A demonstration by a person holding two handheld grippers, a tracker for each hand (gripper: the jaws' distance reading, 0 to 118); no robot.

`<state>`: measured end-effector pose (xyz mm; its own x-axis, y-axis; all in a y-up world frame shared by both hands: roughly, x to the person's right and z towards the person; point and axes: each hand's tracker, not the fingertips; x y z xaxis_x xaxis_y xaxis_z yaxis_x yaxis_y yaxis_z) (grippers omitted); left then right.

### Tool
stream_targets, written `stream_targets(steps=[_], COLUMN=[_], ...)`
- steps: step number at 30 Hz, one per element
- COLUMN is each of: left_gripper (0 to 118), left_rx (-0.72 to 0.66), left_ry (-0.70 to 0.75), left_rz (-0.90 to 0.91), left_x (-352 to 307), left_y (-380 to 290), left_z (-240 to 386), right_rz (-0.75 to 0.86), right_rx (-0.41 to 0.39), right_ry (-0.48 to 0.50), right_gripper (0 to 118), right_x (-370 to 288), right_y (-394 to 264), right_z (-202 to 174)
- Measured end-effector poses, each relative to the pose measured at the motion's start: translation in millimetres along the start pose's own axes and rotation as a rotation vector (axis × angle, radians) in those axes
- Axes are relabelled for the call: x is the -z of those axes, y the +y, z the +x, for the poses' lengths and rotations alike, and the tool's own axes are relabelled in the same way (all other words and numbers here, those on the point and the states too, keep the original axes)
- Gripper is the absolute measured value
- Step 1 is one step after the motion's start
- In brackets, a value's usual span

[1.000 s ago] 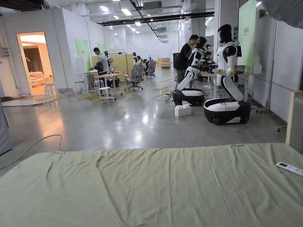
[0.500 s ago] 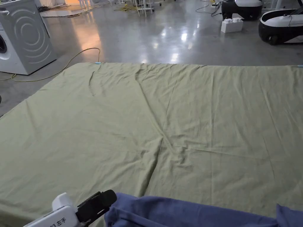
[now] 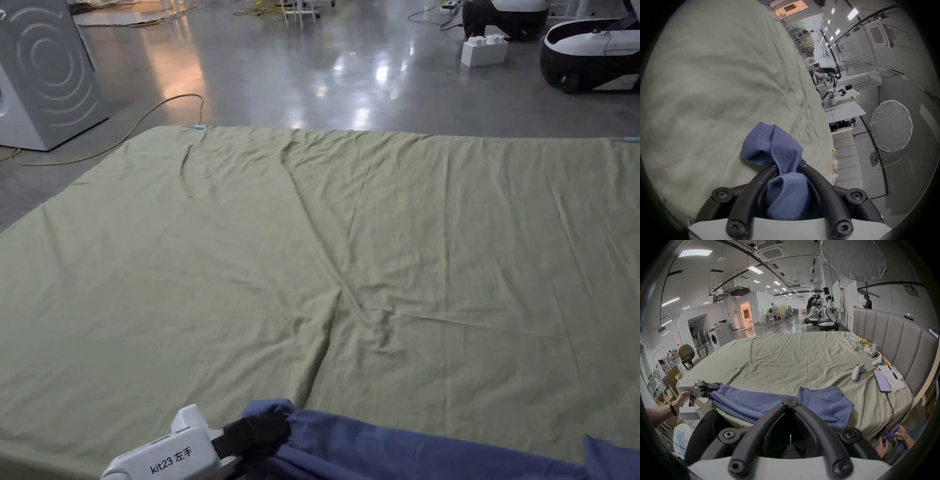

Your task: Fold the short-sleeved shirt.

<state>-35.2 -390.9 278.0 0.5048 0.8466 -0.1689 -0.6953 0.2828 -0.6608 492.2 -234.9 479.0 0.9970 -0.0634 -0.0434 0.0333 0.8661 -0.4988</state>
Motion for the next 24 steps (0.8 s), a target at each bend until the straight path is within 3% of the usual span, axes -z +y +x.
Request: stream_targets(steps=[5,8,13,16,21,24], left_gripper=[13,13,13,13,13,13], left_rx=[-0.051,0.043,0.414,0.686,0.835,0.845], left_ry=[-0.049,0.022,0.284,0.301,0.26,0.223], left_rz=[0.15,0.208,0.234,0.209,0.103,-0.034], left_x=[-14,-31,-61,-53,9,60], left_y=[34,67,93,52,-50,-104], left_z=[25,38,77,121,168,170], right_rz=[0.002,0.006,0.005,0.004,0.024,0.03], right_rx=[0.017,0.031,0.082,0.129,0.154,0.06], right_ry=[-0.015,-0.021,-0.026,-0.019,-0.016,-0.064], right_gripper=[0,0,0,0,0,0], right_x=[-5,-10,-11,-8,-16,-28], right_y=[-2,-4,-10,-17,-16,-15], right_z=[7,12,23,29,26,25])
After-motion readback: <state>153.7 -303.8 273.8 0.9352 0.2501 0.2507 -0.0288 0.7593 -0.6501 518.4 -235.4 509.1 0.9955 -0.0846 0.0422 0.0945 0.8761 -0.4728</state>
